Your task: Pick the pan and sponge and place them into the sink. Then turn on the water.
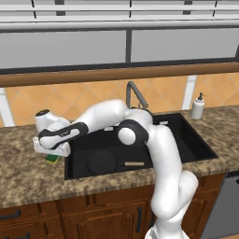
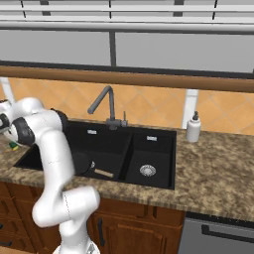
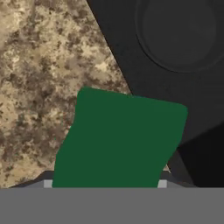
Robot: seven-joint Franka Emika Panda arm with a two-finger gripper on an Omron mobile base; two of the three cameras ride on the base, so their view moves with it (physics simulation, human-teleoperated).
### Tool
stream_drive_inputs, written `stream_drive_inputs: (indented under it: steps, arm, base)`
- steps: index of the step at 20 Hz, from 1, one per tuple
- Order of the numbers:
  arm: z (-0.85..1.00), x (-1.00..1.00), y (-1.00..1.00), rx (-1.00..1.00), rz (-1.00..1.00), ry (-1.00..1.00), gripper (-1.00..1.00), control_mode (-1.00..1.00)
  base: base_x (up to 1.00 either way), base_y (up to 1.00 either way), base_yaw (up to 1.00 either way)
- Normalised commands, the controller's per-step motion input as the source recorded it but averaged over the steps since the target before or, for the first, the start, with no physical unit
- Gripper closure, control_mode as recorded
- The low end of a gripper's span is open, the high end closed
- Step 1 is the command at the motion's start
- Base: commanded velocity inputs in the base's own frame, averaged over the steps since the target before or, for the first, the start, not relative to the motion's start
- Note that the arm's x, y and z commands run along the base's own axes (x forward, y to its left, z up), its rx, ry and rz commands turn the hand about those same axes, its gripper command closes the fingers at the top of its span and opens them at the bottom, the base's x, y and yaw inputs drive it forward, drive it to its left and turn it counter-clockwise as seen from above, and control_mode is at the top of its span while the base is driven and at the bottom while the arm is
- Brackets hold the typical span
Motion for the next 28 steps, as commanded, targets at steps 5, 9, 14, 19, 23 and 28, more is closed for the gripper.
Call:
stream_drive_inputs:
  steps: [5, 9, 14, 19, 23, 28]
  arm:
    - [0.06, -0.29, -1.0, 0.11, -0.05, -0.05, 1.0, -1.0]
    - [0.33, -0.04, -0.89, 0.1, -0.01, 0.0, 1.0, -1.0]
    - [0.35, 0.02, -0.63, 0.05, 0.0, 0.0, 1.0, -1.0]
    - [0.01, 0.06, -0.53, 0.0, 0.0, 0.0, 1.0, -1.0]
    - [0.0, 0.2, -0.35, 0.0, 0.0, 0.02, 1.0, -1.0]
    - [-0.13, 0.25, -0.07, 0.0, 0.0, 0.08, 1.0, -1.0]
  base:
    - [0.0, 0.0, 0.0]
    - [0.0, 0.0, 0.0]
    - [0.0, 0.0, 0.0]
    - [0.0, 0.0, 0.0]
    - [0.0, 0.0, 0.0]
    - [0.0, 0.0, 0.0]
